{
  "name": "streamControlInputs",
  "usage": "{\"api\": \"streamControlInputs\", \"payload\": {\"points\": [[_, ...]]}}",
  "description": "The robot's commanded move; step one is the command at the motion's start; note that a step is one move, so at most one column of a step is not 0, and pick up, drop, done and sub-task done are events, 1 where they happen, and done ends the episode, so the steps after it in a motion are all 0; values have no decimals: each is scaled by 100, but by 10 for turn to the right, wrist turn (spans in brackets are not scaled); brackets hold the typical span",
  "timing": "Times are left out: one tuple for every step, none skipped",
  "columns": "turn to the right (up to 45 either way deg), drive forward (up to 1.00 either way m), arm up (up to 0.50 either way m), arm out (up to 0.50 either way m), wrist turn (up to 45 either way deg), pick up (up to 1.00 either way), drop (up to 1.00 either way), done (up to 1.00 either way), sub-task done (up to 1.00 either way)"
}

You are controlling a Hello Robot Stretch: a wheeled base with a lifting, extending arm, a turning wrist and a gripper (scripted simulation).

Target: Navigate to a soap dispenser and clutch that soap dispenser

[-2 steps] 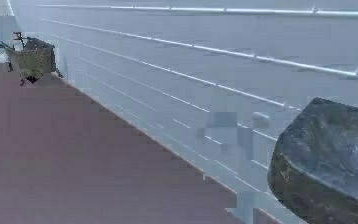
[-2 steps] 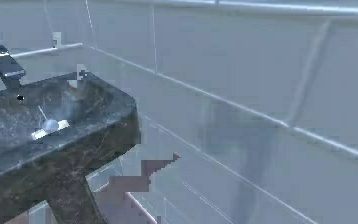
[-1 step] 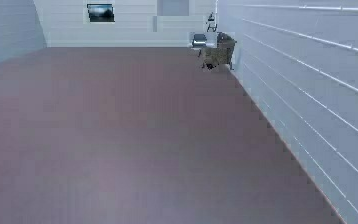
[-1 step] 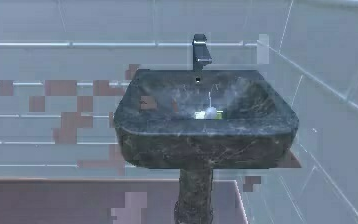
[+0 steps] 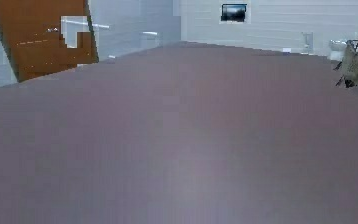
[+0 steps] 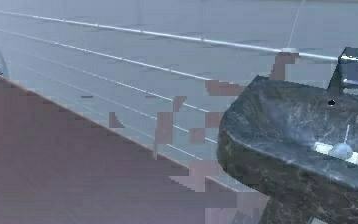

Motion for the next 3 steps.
{"api": "streamControlInputs", "payload": {"points": [[0,10,0,0,0,0,0,0,0],[420,0,0,0,0,0,0,0,0],[30,0,0,0,0,0,0,0,0]]}}
